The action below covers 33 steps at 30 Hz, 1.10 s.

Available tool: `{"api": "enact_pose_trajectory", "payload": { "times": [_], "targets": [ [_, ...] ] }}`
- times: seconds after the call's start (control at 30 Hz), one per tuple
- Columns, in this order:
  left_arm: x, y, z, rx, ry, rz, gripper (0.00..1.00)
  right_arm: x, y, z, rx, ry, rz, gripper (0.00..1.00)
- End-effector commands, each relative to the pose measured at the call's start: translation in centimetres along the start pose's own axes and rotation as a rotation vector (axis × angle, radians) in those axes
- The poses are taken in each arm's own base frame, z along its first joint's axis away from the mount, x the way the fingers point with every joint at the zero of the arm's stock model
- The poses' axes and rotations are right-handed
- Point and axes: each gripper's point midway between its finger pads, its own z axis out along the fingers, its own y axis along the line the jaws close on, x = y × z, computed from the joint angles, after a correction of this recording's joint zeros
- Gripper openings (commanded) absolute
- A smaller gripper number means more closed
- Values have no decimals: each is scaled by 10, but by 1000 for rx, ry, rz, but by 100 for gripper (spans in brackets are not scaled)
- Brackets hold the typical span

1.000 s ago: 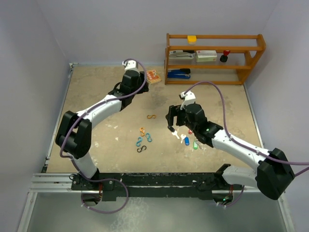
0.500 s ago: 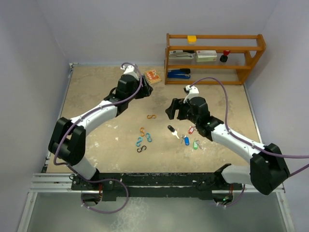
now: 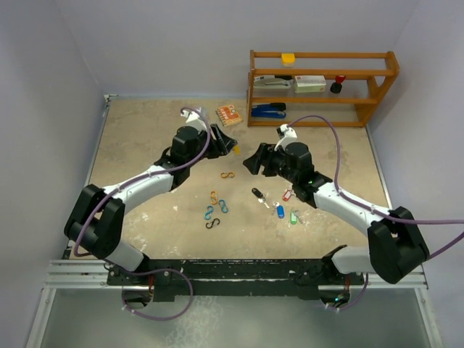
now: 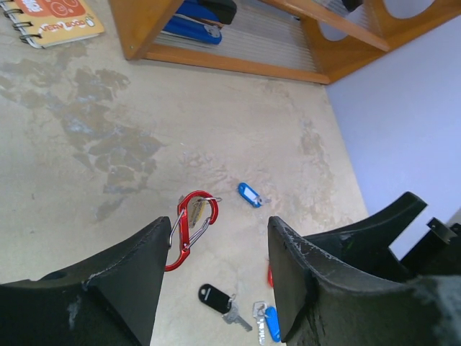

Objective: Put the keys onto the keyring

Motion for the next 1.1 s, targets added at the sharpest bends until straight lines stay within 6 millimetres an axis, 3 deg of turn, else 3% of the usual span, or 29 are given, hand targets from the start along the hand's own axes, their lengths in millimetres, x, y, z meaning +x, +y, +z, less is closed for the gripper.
{"api": "enact_pose_trajectory", "payload": {
  "times": [0.0,0.67,1.07],
  "targets": [
    [-31,-46,-14,156,-123,-38,54,-31,25,2,-97,-89,71,74],
    [12,-63,-20,268,-34,-58,54,-38,16,2,-157,-116,214,61],
    [20,-84,-26,364,-39,-47,54,-30,20,7,-199,-85,253,53]
  ]
}}
